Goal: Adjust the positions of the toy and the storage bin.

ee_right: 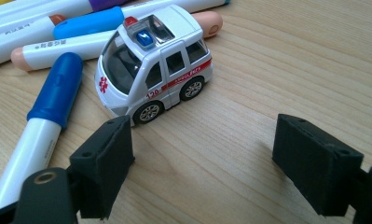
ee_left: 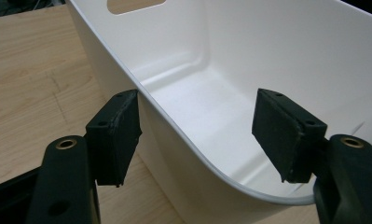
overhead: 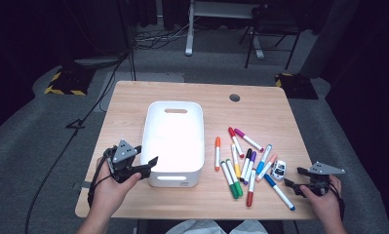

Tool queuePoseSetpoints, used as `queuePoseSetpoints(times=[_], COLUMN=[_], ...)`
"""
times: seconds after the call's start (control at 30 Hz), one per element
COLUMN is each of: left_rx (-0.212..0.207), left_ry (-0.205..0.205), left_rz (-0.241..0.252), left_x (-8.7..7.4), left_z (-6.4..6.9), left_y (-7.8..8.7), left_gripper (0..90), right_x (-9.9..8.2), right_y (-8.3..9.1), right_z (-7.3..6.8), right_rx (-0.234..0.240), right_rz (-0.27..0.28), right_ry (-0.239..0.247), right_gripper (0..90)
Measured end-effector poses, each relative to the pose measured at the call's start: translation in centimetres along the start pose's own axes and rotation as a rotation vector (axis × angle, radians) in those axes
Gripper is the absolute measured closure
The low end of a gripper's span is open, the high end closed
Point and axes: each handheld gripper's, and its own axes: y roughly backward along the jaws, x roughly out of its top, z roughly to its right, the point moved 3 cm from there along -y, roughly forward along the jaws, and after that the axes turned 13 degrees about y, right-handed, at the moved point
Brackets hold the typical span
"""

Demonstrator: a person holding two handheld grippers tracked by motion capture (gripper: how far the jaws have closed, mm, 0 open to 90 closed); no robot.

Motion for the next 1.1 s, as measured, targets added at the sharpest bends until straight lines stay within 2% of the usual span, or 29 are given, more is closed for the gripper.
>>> queuePoseSetpoints(times=[0.27,0.53,0.7,0.93,1.0,1.03,1.1], left_rx=[-0.029,-0.064,-0.078,-0.094,-0.107,-0.119,-0.093], left_ry=[-0.013,-0.036,-0.038,-0.039,-0.022,-0.001,-0.008], left_rz=[-0.008,-0.029,-0.057,-0.084,-0.099,-0.085,-0.056], left_x=[-1.1,-2.3,-2.7,-2.8,-2.5,-1.9,-1.3], left_z=[1.8,4.3,5.3,5.6,5.4,5.1,4.7], left_y=[0.7,1.2,1.4,1.3,1.6,2.0,2.4], left_gripper=[31.7,26.2,25.4,21.4,21.5,21.6,21.7], right_x=[0.0,0.0,0.0,0.0,0.0,0.0,0.0], right_y=[0.0,0.0,0.0,0.0,0.0,0.0,0.0], right_z=[0.0,0.0,0.0,0.0,0.0,0.0,0.0], right_rx=[0.0,0.0,0.0,0.0,0.0,0.0,0.0], right_rz=[0.0,0.0,0.0,0.0,0.0,0.0,-0.001], right_ry=[0.001,0.001,0.001,0.001,0.001,0.001,0.0], right_gripper=[20.5,20.6,20.5,20.5,20.6,20.6,20.5])
